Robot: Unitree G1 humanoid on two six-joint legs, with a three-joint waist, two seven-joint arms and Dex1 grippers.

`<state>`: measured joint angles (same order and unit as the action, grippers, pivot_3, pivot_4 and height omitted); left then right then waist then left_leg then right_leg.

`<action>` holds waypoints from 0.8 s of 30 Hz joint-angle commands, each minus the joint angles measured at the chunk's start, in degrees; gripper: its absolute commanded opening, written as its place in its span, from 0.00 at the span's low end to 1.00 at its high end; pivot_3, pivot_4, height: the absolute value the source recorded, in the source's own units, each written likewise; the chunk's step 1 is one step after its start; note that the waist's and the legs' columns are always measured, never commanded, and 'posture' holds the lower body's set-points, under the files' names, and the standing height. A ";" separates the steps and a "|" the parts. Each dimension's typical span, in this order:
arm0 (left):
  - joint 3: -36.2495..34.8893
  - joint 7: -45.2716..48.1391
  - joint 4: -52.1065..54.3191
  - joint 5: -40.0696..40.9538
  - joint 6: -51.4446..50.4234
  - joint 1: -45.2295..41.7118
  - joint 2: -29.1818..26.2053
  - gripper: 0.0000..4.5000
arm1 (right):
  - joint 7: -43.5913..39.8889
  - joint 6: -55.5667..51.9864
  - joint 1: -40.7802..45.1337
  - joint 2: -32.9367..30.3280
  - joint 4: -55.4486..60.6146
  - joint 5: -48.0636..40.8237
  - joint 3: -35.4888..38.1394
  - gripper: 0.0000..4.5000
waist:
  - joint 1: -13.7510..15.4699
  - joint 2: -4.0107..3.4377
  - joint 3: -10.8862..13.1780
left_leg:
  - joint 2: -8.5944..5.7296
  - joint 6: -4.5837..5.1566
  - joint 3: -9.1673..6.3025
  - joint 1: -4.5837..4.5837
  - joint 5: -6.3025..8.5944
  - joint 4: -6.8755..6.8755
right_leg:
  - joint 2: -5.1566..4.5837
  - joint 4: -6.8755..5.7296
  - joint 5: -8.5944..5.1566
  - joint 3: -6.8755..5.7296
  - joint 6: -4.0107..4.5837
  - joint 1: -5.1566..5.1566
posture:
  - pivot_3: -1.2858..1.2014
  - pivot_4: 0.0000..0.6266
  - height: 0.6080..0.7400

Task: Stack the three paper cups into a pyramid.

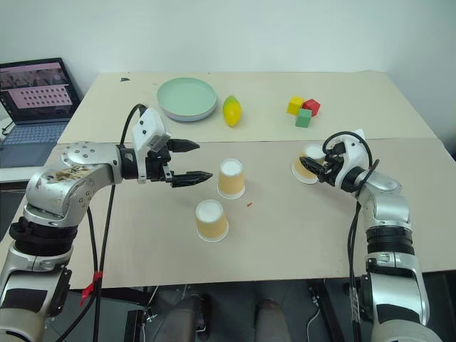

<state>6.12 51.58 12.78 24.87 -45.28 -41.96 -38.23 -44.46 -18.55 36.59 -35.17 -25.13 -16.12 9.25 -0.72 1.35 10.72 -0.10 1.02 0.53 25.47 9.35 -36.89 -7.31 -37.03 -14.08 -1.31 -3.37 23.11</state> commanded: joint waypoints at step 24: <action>-1.60 -0.42 1.77 0.32 0.06 -0.59 -0.54 1.00 | -5.22 -15.11 -2.96 3.10 25.33 -5.68 -11.02 0.59 | 0.04 0.02 0.00 | 0.02 0.01 -0.05 -0.09 0.01 -0.02 | 0.04 -0.05 0.01 0.12 -0.01 -0.01 | 0.52 0.24 1.00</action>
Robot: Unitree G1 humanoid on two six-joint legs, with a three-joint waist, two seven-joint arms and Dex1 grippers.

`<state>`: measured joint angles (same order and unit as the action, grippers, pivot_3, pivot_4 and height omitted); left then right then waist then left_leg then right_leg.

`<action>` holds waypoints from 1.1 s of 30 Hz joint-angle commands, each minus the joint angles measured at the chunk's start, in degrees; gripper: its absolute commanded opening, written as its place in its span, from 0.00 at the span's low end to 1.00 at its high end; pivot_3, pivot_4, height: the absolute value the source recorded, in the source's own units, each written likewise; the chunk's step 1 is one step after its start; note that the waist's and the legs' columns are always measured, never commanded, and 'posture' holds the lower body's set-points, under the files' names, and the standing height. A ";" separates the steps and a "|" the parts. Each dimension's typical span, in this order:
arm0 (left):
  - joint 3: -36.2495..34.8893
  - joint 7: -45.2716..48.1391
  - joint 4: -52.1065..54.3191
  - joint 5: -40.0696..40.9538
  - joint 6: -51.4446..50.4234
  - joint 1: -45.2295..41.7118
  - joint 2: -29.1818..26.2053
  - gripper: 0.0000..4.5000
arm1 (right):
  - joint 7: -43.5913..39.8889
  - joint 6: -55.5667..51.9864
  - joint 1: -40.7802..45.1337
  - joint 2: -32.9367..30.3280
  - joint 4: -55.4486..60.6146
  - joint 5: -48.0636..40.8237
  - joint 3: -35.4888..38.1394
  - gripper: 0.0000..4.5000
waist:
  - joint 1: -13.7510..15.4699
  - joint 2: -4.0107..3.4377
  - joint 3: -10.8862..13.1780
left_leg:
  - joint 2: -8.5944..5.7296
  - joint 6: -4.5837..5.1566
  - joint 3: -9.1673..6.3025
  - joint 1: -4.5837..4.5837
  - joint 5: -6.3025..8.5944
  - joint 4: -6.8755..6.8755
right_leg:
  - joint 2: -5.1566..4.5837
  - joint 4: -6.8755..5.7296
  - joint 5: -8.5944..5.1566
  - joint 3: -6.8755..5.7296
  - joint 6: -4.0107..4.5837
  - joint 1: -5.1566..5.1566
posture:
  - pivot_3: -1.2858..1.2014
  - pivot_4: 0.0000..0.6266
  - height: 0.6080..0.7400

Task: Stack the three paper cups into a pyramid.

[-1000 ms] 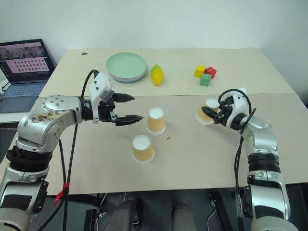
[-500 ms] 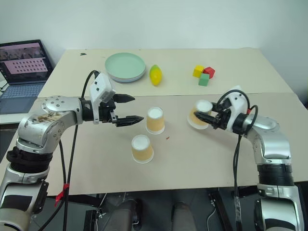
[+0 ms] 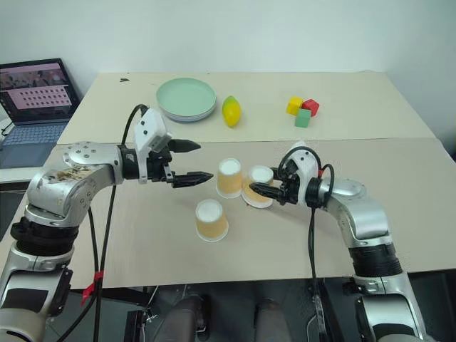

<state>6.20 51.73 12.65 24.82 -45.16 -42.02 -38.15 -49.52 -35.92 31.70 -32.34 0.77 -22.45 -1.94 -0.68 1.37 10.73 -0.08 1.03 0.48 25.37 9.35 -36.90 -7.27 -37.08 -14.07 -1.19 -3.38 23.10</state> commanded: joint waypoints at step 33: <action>-1.59 -1.70 2.73 0.75 -0.67 0.03 -0.17 1.00 | 0.00 2.77 6.56 1.42 -3.33 -2.55 6.65 0.97 | 0.01 0.00 0.00 | 0.00 0.00 0.05 0.01 0.00 0.00 | 0.02 0.00 0.01 0.05 0.00 0.03 | 0.52 0.24 1.00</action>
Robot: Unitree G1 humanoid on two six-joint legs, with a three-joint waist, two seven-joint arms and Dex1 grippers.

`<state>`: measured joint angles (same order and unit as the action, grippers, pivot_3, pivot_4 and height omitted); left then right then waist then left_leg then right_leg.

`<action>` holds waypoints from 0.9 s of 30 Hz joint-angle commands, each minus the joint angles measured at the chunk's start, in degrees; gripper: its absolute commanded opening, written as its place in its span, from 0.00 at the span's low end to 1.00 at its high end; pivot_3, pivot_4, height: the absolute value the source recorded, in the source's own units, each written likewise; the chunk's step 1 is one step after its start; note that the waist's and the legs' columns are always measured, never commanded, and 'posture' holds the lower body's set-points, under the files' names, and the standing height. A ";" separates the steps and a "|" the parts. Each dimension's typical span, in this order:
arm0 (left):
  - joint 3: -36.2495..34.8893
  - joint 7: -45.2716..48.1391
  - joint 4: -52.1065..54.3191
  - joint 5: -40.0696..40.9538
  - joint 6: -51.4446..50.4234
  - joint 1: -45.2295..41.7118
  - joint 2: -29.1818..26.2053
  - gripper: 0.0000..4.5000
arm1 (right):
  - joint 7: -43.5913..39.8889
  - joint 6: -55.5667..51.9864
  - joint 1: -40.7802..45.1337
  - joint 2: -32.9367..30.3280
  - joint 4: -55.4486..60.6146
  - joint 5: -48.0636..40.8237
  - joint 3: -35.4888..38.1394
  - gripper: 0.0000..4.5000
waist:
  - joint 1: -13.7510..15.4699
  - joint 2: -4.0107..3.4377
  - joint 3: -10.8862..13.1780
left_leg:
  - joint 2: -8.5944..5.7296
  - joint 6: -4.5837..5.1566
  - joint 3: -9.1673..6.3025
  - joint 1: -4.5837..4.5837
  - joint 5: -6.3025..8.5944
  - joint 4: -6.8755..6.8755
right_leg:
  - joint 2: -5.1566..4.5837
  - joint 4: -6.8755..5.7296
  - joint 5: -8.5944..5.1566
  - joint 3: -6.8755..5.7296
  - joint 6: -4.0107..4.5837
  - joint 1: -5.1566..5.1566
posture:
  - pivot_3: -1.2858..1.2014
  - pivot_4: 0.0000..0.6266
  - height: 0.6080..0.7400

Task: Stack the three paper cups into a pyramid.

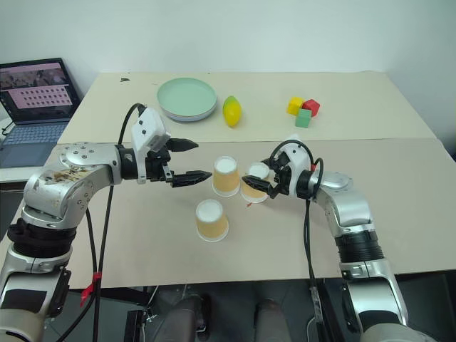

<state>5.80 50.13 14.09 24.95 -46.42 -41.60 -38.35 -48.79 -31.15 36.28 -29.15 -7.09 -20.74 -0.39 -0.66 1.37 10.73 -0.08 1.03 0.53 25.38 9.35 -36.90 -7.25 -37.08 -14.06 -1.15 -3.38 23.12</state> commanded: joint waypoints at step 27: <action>-5.79 13.21 13.71 9.64 -1.41 15.36 -16.31 1.00 | -11.90 -19.00 -23.39 -24.54 33.30 -28.75 18.93 0.97 | 0.48 0.04 0.02 | 0.44 0.14 0.07 -0.21 0.10 -0.02 | 0.15 0.30 -0.07 0.40 -0.13 -0.10 | 0.52 0.24 1.00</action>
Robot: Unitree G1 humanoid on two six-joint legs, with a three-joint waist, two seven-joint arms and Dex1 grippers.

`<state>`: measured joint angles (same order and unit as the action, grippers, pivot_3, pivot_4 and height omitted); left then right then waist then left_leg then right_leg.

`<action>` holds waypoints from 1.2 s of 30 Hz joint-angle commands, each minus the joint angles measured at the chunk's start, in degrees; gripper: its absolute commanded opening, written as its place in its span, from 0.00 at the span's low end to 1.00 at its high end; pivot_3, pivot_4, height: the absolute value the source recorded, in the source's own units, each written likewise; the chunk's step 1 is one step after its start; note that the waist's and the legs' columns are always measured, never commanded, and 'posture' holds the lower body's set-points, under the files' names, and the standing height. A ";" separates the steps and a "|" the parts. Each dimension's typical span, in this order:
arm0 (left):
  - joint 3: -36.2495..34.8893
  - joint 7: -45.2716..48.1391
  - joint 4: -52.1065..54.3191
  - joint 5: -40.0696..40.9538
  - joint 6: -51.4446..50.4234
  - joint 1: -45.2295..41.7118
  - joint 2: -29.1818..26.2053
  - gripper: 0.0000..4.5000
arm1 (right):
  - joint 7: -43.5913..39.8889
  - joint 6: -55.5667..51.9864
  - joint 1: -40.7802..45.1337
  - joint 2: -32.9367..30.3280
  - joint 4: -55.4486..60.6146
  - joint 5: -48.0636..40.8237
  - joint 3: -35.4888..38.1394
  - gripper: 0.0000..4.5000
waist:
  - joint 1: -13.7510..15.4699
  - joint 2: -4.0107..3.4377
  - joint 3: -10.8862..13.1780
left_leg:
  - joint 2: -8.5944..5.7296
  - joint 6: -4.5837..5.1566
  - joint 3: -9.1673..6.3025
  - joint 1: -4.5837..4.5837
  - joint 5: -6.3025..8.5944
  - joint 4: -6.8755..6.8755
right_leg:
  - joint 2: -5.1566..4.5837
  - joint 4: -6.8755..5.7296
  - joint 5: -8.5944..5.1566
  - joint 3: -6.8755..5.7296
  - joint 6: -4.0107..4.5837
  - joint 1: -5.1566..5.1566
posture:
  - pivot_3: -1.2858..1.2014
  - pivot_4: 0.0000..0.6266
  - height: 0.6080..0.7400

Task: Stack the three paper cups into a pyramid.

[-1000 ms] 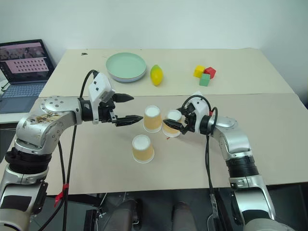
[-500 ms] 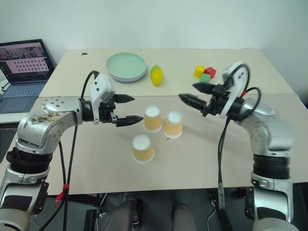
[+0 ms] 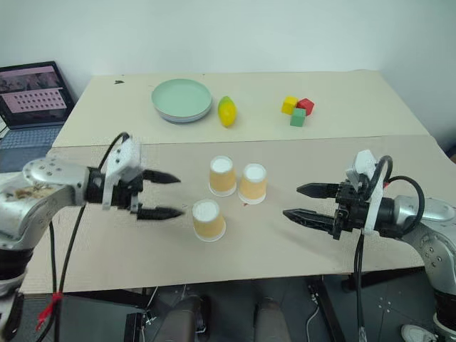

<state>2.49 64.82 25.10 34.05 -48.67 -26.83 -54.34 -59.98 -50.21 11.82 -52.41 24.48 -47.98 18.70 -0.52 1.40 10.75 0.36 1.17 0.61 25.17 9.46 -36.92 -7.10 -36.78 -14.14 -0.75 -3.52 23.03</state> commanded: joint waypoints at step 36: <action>7.84 -11.18 -11.44 -16.19 27.01 6.98 21.72 1.00 | 7.04 1.75 6.76 0.08 -0.97 0.03 -2.13 0.97 | 1.24 0.03 0.00 | 0.05 0.03 0.49 0.11 0.03 -0.04 | 0.06 0.09 0.22 0.10 0.27 0.08 | 0.52 0.24 1.00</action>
<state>10.09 52.88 12.76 17.86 -22.38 -18.37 -32.95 -53.18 -49.07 17.74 -52.14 22.45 -46.62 14.26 0.72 1.43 10.74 0.41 1.20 1.11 25.29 9.48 -36.96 -7.04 -36.69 -13.92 -0.65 -3.25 23.11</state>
